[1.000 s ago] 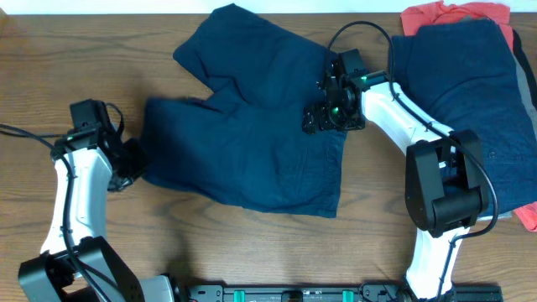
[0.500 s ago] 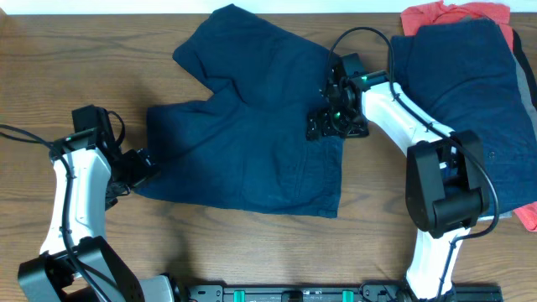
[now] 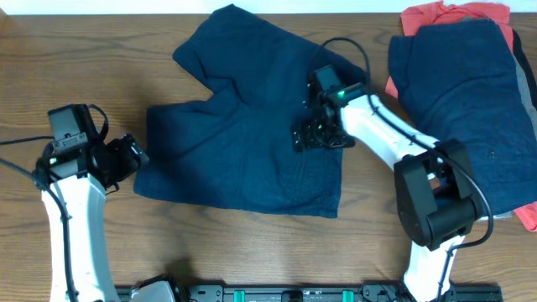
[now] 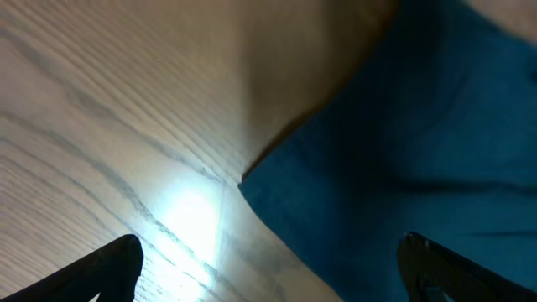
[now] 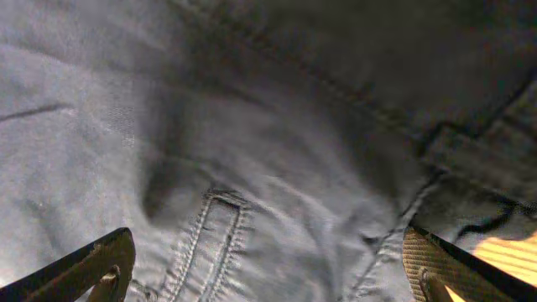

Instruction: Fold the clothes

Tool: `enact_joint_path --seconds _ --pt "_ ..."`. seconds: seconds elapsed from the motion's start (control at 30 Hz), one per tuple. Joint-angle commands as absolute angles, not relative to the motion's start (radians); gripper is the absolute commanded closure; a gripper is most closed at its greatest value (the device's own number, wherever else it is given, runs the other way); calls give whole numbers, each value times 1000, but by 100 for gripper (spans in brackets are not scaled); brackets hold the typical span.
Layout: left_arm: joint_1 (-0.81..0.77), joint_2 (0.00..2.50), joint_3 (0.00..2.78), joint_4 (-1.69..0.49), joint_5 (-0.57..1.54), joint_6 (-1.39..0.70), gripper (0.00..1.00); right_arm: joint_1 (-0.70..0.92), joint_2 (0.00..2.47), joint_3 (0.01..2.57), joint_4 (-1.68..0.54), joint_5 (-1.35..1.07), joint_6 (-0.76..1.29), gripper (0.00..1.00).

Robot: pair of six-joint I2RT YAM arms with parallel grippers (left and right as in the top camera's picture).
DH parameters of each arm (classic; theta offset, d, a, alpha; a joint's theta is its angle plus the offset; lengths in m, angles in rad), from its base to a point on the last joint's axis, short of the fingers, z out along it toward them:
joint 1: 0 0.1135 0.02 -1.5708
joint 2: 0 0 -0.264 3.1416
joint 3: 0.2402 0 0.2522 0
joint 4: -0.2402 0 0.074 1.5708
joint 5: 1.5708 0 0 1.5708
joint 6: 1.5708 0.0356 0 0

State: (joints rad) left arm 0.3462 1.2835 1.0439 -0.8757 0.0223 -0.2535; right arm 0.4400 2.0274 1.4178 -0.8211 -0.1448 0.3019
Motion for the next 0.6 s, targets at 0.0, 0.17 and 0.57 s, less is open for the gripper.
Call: enact_joint_path --seconds 0.0,0.17,0.57 --pt "351 1277 1066 -869 15 -241 2 460 2011 1387 -807 -56 345 1" --pt "350 1292 1064 -857 15 -241 2 458 2016 1343 -786 25 304 1" --pt "342 1315 1060 -850 19 -241 2 327 2056 1220 -632 229 75 1"
